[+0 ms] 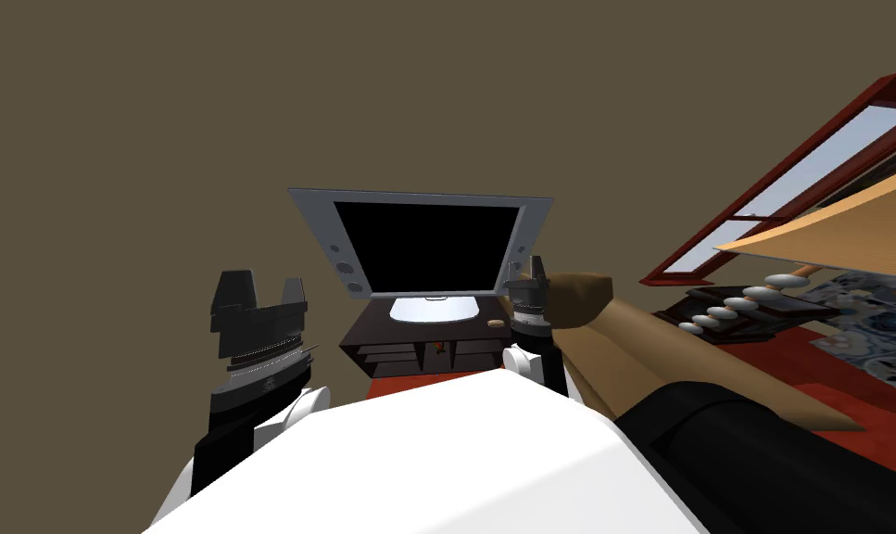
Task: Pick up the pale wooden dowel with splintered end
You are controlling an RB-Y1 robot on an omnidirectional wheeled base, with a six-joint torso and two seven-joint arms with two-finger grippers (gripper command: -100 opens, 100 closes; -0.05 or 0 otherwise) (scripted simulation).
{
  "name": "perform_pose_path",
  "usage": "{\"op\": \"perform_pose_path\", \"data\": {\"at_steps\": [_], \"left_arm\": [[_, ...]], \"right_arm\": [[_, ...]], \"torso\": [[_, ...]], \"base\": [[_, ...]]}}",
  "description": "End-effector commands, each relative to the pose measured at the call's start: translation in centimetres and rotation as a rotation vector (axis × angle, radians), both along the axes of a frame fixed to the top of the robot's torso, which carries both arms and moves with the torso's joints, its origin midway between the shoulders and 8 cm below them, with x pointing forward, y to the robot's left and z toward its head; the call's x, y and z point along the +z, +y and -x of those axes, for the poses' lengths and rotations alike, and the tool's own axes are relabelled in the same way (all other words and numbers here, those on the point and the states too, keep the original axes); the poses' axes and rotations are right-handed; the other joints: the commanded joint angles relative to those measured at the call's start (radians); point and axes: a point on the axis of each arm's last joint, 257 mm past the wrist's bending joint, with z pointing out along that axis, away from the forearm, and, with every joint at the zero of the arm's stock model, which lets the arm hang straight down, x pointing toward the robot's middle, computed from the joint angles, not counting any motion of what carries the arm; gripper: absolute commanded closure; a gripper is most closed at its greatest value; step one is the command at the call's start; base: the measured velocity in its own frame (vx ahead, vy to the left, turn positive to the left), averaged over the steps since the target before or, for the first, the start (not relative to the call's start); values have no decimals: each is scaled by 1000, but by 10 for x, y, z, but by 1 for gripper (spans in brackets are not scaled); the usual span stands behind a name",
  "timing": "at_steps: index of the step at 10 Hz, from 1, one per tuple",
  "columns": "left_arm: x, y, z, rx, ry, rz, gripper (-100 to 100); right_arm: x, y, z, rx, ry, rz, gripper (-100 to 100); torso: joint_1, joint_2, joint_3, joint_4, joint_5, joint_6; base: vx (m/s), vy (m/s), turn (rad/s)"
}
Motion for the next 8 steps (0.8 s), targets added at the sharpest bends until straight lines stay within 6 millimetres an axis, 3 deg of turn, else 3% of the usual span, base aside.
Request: {"op": "perform_pose_path", "data": {"at_steps": [1, 5, 8], "left_arm": [[0, 0, 0, 0, 0, 0, 0], [0, 0, 0, 0, 0, 0, 0], [0, 0, 0, 0, 0, 0, 0]], "right_arm": [[-4, 6, -4, 8, 17, 41, -100], [-32, 30, -25, 13, 99, 216, -100], [-72, 51, -46, 3, 184, 407, -100]], "torso": [[0, 0, 0, 0, 0, 0], [-2, 3, 2, 1, -1, 0], [-3, 4, 2, 1, -1, 0]], "base": [[-9, -8, -24], [-39, -30, -35], [-64, -44, -47]]}}
